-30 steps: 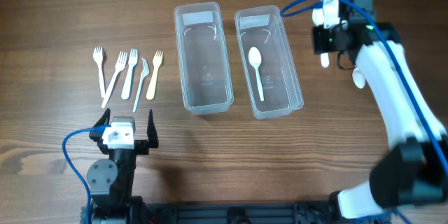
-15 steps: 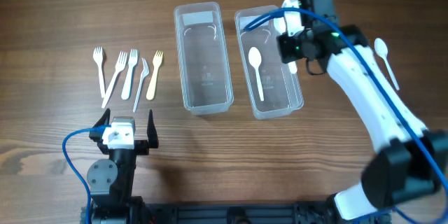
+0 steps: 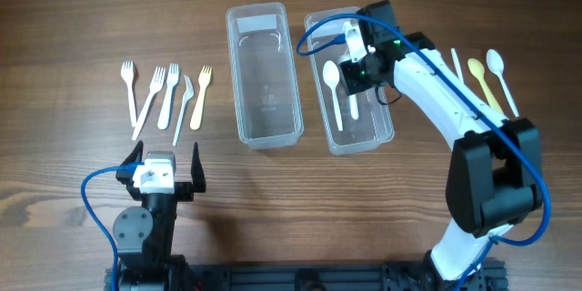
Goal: Pack container
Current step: 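Place the second white spoon into the right container, then grasp the thin white spoon with the right gripper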
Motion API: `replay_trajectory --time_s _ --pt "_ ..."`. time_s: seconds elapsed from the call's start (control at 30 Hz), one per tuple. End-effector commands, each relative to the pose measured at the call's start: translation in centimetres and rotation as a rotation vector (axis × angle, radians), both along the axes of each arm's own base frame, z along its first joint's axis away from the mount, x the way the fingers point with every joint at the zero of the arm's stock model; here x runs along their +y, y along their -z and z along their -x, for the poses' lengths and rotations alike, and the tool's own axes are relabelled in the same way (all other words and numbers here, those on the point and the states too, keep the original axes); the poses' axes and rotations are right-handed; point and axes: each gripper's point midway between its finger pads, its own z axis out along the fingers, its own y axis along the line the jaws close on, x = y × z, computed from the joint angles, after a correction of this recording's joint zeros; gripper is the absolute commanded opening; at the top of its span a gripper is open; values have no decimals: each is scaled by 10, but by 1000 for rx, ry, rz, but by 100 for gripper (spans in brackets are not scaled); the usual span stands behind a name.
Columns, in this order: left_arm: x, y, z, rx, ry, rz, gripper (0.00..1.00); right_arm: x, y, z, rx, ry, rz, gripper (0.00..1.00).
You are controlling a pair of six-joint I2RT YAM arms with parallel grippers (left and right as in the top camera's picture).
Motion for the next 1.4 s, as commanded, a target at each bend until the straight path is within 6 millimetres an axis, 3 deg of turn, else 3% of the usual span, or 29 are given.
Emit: replay_trajectory --time_s 0.0,0.17,0.2,0.27,0.37,0.47,0.67,0.8,0.93,1.2,1.37 --pt "0 2 0 -2 6 -18 100 5 -11 -1 -18 -6 -24 54" --pt "0 2 0 -2 6 -18 100 -17 -56 -7 -89 48 38 56" --pt "0 2 0 -2 6 -18 100 -27 -67 -7 -106 69 61 63" --pt "0 2 0 -2 6 -18 100 -52 -87 -8 -148 126 110 74" --pt "-1 2 0 -2 6 -18 100 -91 -110 -9 -205 217 162 77" --pt "0 2 0 -2 6 -18 100 -134 -116 -9 -205 257 208 83" --pt "-1 2 0 -2 6 -18 100 -187 -101 -3 -141 344 227 85" --pt "0 2 0 -2 6 -18 100 -208 -92 -6 -156 392 230 82" --pt "0 2 0 -2 6 -18 100 -223 -67 -5 -115 408 227 80" --pt "0 2 0 -2 6 -18 100 -247 6 -3 43 422 211 76" --pt "0 2 0 -2 6 -18 100 -253 35 -1 100 438 177 76"
